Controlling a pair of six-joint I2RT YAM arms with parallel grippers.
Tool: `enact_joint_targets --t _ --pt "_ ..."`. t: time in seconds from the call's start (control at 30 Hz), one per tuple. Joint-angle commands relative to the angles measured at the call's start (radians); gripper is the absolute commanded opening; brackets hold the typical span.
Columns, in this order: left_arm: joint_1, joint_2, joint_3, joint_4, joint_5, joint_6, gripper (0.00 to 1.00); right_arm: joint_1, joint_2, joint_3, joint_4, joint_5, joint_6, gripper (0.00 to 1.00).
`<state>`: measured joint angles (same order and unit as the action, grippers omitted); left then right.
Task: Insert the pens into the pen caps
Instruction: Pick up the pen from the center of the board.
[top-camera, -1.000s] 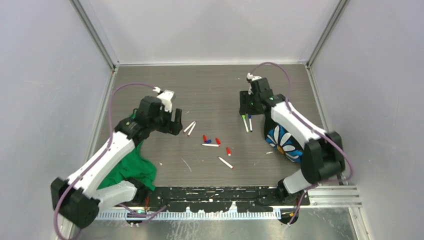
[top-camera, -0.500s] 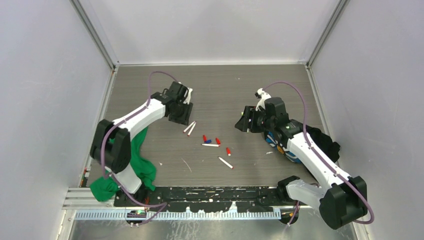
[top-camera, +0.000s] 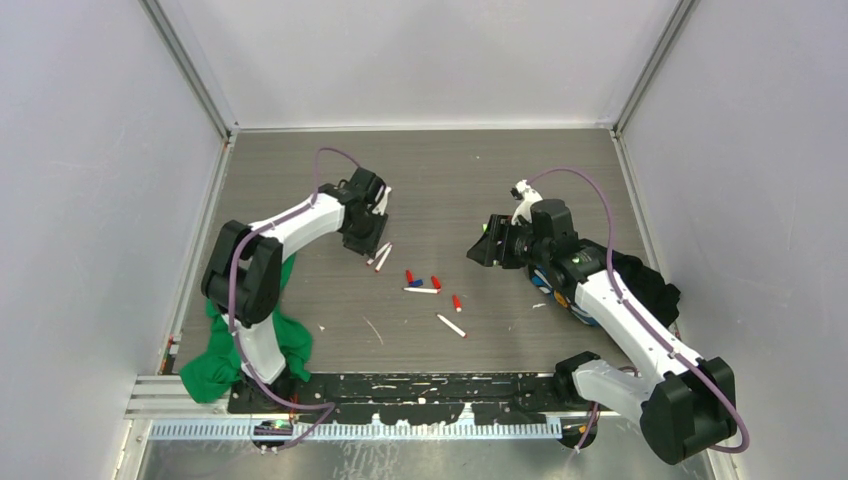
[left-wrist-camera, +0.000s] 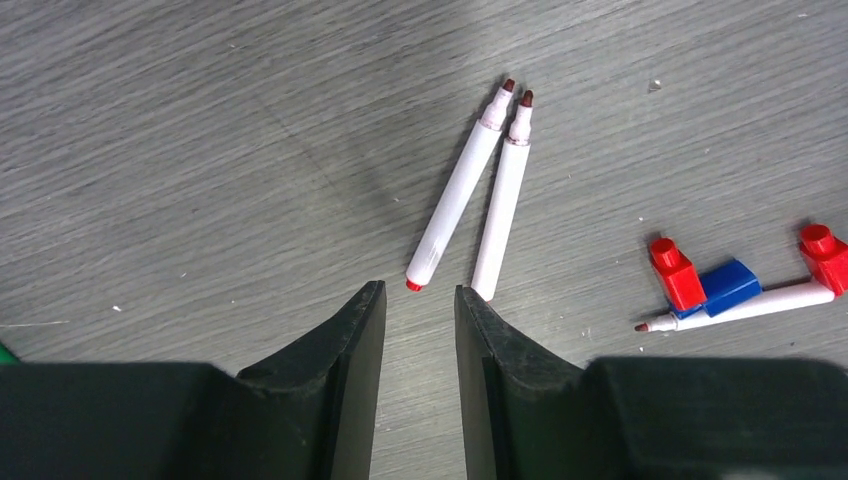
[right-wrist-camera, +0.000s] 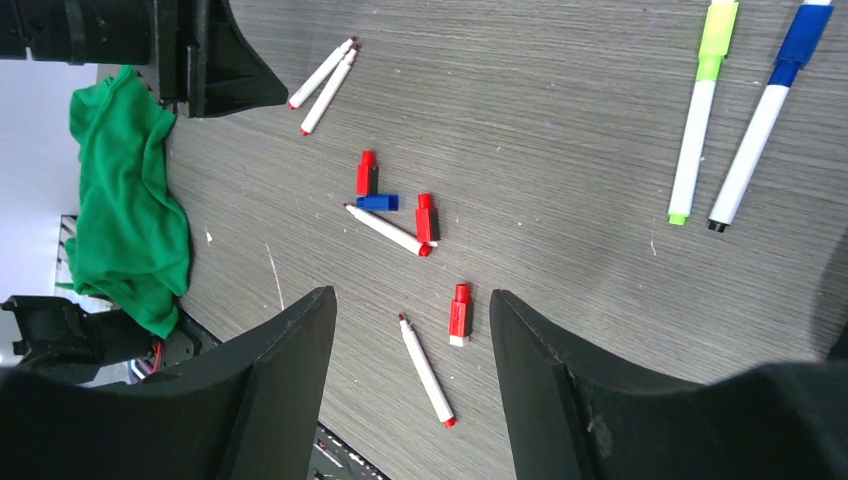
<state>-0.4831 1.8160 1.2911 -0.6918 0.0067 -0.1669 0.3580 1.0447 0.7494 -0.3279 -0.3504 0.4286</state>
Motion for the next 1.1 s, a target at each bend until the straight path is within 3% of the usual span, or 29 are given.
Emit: enact_joint_targets --t 0.0,0.9,1.07 --pt "-0.002 0.023 0.042 0.007 -0.003 0.011 0.33 0.002 -0.018 -0.004 0.062 -0.025 0.018 0.64" --pt "0.008 0.163 0.115 -0.033 -0.059 0.015 0.23 0.001 -0.040 -0.029 0.051 -0.033 0.019 0.64" --pt "0.028 0.156 0.110 -0.029 -0.085 0.011 0.11 0.001 -0.054 -0.040 0.047 -0.034 0.026 0.64"
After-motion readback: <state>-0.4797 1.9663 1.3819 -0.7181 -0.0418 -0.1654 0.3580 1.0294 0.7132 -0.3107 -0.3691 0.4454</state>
